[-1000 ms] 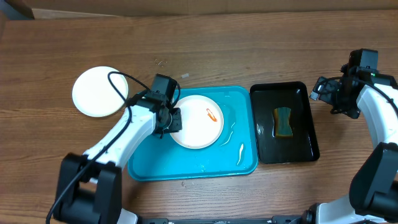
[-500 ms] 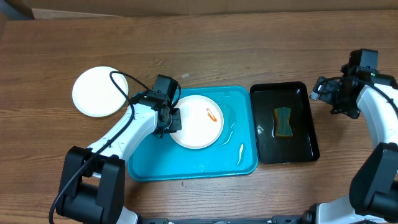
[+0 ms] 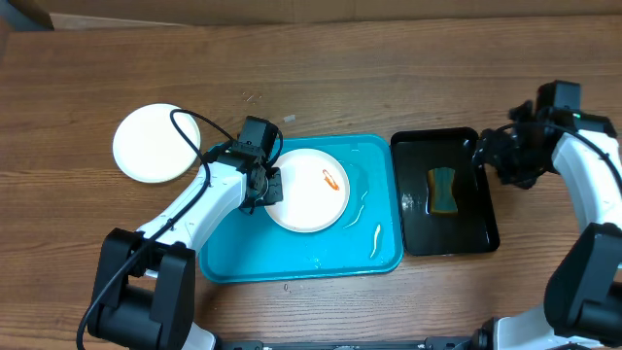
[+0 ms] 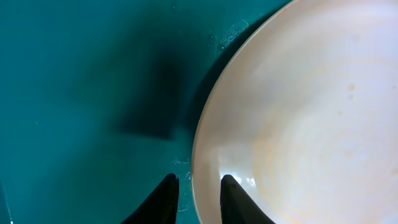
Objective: Clean dirty plates on tray and stack at the side
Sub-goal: 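Lower the right gripper into the black tray and grasp the sponge, then dip and rub the sponge in the water with the right gripper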
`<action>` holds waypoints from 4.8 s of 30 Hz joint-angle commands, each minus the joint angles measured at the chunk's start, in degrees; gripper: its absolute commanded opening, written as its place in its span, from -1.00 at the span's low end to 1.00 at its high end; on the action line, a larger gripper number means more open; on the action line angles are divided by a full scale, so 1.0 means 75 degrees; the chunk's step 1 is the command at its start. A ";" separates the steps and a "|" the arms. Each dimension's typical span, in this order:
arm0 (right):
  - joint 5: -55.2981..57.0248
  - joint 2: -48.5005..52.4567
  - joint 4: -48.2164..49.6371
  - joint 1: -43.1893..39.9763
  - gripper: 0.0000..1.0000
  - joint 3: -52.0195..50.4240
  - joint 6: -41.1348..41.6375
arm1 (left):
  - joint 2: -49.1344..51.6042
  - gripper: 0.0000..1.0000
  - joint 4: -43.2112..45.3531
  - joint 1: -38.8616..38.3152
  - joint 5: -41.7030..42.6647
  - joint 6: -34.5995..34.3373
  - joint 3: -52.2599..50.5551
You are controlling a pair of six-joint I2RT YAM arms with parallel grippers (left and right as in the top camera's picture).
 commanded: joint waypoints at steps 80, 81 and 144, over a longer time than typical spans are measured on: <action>0.2052 -0.0119 0.1451 0.2518 0.42 -0.1845 0.0831 | 0.0291 -0.23 0.0152 -0.0006 0.0157 -0.0017 -0.0052; 0.2052 -0.0119 0.1594 0.2518 0.43 -0.1824 0.0831 | 0.0291 -0.24 0.0149 -0.0006 0.0157 -0.0017 -0.0052; 0.1582 -0.0105 0.1049 0.2538 -0.47 -0.2311 0.0895 | 0.0726 -0.63 0.0399 0.0003 0.0157 0.0385 0.0073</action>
